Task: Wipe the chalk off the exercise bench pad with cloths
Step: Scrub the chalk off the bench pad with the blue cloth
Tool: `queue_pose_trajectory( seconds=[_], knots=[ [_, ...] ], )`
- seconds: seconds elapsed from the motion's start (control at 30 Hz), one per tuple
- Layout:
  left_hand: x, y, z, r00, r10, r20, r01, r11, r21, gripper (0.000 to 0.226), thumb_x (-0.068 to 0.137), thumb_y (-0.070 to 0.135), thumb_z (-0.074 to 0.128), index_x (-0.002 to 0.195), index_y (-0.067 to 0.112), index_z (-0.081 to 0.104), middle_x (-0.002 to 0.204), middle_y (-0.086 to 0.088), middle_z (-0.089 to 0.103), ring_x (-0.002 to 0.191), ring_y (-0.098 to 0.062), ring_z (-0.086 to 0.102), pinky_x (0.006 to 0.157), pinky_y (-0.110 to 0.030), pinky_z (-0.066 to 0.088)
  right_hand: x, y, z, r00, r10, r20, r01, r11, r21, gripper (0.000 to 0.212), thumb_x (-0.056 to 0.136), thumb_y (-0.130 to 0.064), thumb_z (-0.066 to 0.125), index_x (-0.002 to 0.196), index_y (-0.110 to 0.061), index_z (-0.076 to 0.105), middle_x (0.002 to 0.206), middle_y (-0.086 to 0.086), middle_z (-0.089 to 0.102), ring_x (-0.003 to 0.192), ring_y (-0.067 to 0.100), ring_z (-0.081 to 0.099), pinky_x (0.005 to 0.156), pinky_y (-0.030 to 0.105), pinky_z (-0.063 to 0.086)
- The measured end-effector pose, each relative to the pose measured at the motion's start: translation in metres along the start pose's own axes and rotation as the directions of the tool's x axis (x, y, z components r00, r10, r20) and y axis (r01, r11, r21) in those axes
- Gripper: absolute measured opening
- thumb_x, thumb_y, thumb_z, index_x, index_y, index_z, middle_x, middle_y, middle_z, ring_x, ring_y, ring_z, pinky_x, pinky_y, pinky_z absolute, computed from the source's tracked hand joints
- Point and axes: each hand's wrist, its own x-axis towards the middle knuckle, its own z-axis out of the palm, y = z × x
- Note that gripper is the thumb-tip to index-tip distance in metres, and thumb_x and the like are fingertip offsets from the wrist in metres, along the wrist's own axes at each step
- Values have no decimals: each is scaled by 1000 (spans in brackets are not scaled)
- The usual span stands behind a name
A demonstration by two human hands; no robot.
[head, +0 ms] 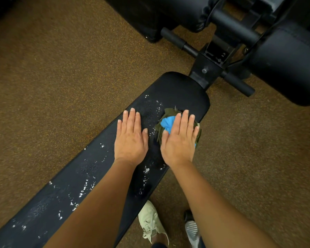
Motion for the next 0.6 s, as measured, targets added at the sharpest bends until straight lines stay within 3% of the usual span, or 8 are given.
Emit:
queue_pose_trajectory(
  seconds=[0.07, 0.23, 0.43, 0.6],
  knots=[
    [0, 1, 0, 1000, -6, -5, 6, 1000, 1, 61, 97, 38, 15, 149, 5, 16, 159, -10, 8, 147, -24, -2, 118, -40, 0, -3, -16, 0, 997, 80, 4, -80, 996, 31, 68, 95, -36, 34, 151, -2, 15, 160, 18, 6, 147, 36, 1, 118, 55, 6],
    [-1, 1, 0, 1000, -5, -16, 5, 1000, 2, 61, 97, 37, 16, 148, 4, 19, 158, -11, 12, 147, -25, 2, 118, -41, 2, -38, 1, 1, 987, -147, 66, 147, 989, -4, 67, 96, -39, 26, 152, -4, 12, 160, 17, 4, 148, 34, 0, 118, 52, 10],
    [-4, -3, 0, 1000, 24, -4, -24, 1000, 5, 60, 98, 38, 17, 149, 5, 17, 159, -10, 9, 147, -23, -2, 118, -40, 1, 9, -4, -1, 988, 154, -31, -151, 984, 91, 67, 96, -33, 38, 150, 0, 15, 159, 20, 6, 146, 39, 3, 118, 54, 8],
    [-3, -2, 1, 1000, 13, -4, -13, 1000, 28, 61, 98, 37, 17, 149, 4, 18, 158, -11, 11, 147, -25, 1, 118, -41, 4, -48, -16, 8, 1000, -9, 5, 9, 999, 53, 68, 94, -36, 32, 150, 0, 17, 159, 22, 9, 146, 39, 6, 117, 54, 11]
  ],
)
